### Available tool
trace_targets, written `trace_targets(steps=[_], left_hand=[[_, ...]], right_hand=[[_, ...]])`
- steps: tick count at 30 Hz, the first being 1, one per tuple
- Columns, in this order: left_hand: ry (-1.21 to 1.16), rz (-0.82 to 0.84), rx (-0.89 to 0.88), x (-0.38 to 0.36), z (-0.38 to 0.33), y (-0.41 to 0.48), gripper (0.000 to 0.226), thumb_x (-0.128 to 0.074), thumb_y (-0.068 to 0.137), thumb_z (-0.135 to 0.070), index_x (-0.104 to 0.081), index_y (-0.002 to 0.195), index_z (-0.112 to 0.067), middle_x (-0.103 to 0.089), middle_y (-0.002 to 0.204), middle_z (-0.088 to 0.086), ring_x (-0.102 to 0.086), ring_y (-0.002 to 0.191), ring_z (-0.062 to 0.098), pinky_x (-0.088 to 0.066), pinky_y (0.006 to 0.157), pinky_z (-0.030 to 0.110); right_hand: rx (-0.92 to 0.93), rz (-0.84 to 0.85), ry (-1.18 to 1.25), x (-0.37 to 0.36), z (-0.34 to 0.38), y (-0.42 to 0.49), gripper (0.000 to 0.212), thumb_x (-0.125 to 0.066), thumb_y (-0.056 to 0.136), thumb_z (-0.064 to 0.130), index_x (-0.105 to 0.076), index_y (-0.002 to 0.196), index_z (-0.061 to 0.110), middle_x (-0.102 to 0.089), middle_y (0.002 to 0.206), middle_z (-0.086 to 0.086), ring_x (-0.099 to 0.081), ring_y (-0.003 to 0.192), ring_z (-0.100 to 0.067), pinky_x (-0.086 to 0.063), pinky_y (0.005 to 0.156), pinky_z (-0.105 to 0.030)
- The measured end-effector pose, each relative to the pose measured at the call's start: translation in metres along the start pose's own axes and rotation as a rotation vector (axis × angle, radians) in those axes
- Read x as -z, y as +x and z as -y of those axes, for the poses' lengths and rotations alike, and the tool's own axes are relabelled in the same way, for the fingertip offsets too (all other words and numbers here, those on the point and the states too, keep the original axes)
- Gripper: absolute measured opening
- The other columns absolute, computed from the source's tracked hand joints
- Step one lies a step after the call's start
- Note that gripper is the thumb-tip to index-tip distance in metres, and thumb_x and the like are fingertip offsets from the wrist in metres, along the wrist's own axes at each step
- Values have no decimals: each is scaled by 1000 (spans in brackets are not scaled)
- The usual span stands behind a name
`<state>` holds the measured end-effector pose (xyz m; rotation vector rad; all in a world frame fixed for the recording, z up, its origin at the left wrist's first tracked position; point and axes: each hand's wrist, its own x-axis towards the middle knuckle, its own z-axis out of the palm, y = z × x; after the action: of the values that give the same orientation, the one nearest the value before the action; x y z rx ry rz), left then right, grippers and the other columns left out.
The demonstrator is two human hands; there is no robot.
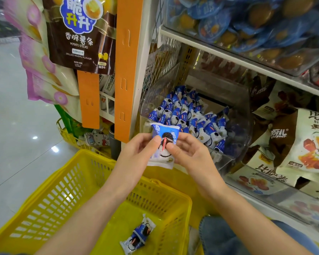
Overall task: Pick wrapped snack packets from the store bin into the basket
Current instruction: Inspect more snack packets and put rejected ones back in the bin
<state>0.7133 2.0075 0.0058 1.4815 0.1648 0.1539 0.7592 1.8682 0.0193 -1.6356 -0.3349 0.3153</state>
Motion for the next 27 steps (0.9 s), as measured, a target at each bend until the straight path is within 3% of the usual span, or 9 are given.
trace_targets(steps=[4, 10, 12, 15, 18, 22, 23, 25, 27], left_hand=[[37, -51, -107, 0, 1, 4, 15, -54, 91, -17, -60, 103, -22, -69, 90, -6, -63, 82, -4, -45, 69, 6], [410, -49, -354, -7, -7, 18, 21, -47, 92, -28, -47, 112, -35, -56, 101, -23, -53, 94, -10, -39, 77, 3], [636, -17, -461, -5, -13, 31, 32, -41, 92, -36, -46, 123, -32, -51, 111, -23, -46, 103, -12, -35, 84, 5], [914, 71, -530, -1, -14, 51, 36, -35, 95, -39, -45, 128, -26, -51, 124, -12, -43, 115, 4, -29, 95, 20], [1164, 165, -627, 4, -3, 63, 32, -30, 98, -37, -51, 119, -25, -57, 116, -8, -49, 111, 11, -24, 100, 26], [1199, 172, -699, 13, 0, 78, 37, -29, 96, -35, -63, 97, -19, -66, 91, -5, -60, 87, 16, -39, 86, 31], [1211, 173, -710, 13, 2, 82, 41, -26, 96, -37, -64, 95, -20, -67, 89, -5, -61, 84, 16, -42, 83, 32], [1199, 150, -762, 14, 6, 88, 46, -24, 96, -38, -66, 90, -20, -68, 85, -6, -62, 79, 14, -46, 78, 32], [1200, 143, -808, 15, 10, 94, 47, -25, 95, -38, -67, 83, -21, -67, 77, -7, -61, 70, 13, -46, 71, 30]], right_hand=[[51, 48, -66, 0, 3, -4, 29, -62, 80, 19, -59, 108, 17, -67, 101, 7, -63, 89, 1, -47, 75, -11], [155, -96, -130, 15, 19, 9, 18, -61, 86, 14, -61, 100, 26, -71, 91, 19, -65, 87, 4, -46, 72, -8], [159, -230, -185, 26, 25, 28, 14, -57, 90, 19, -63, 102, 23, -71, 91, 15, -64, 86, 5, -45, 71, -8], [133, -398, -331, 45, 34, 69, 20, -51, 94, 19, -59, 111, 10, -66, 96, 2, -61, 84, -7, -46, 73, -18], [143, -572, -453, 63, 35, 114, 24, -54, 93, 20, -57, 107, 1, -61, 93, -15, -55, 77, -21, -41, 69, -30], [96, -735, -539, 86, 25, 161, 30, -54, 92, 15, -52, 120, 5, -58, 104, -5, -54, 78, -9, -38, 61, -2], [78, -760, -565, 94, 22, 170, 31, -54, 92, 13, -50, 122, 5, -59, 110, -7, -57, 86, -12, -39, 68, -2], [-7, -823, -676, 111, 18, 182, 34, -53, 91, 14, -50, 125, 10, -59, 122, -9, -58, 107, -23, -43, 87, -21], [-94, -873, -829, 124, 14, 189, 35, -55, 91, 17, -52, 125, 14, -58, 126, -9, -55, 114, -26, -41, 92, -32]])
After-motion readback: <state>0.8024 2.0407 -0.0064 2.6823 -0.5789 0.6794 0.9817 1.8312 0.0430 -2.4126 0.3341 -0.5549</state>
